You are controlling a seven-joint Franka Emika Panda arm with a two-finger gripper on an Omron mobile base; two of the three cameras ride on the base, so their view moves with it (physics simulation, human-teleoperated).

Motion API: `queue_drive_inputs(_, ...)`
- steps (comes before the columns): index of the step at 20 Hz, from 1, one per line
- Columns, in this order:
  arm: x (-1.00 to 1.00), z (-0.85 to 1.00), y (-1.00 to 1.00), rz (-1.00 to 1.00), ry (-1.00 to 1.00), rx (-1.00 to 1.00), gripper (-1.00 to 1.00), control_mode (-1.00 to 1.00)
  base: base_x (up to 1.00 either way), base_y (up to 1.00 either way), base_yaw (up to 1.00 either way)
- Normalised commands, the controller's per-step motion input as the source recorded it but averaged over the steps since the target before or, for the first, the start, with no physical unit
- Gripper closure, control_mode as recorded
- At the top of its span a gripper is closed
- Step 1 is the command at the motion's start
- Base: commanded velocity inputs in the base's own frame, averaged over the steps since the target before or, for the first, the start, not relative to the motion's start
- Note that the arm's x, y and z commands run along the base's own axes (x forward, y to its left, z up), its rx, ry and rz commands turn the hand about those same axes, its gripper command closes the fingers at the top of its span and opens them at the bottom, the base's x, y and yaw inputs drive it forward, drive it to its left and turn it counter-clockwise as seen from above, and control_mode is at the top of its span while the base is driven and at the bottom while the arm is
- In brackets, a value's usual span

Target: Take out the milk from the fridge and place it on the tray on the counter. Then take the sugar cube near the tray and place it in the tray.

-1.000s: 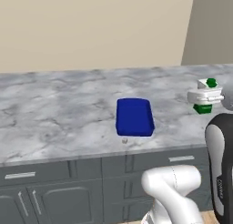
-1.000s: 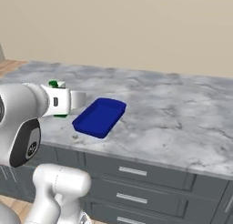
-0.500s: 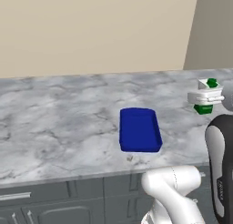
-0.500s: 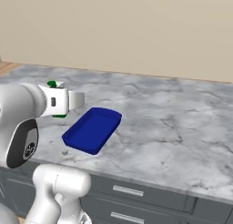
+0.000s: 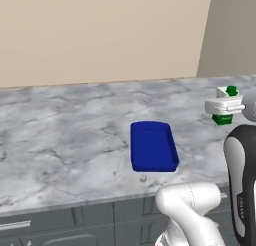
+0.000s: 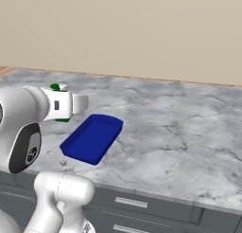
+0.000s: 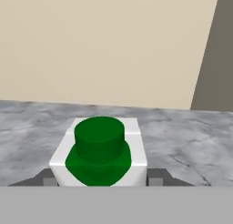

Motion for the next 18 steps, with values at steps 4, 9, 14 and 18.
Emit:
queue_drive_inputs(4,0.00,0.00,0.00,0.00,0.00,0.00,1.00,1.00,0.31,0.00,-0.08)
queue_drive_inputs(9,0.00,0.00,0.00,0.00,0.00,0.00,1.00,1.00,0.32,0.00,0.00)
queue_drive_inputs(14,0.26,-0.38,0.05,0.05,0.08,0.00,1.00,-1.00,0.00,0.00,0.00)
queue_drive_inputs(18,0.28,-0.59,0.19,0.06,0.13,-0.03,1.00,-1.00,0.00,0.00,0.00)
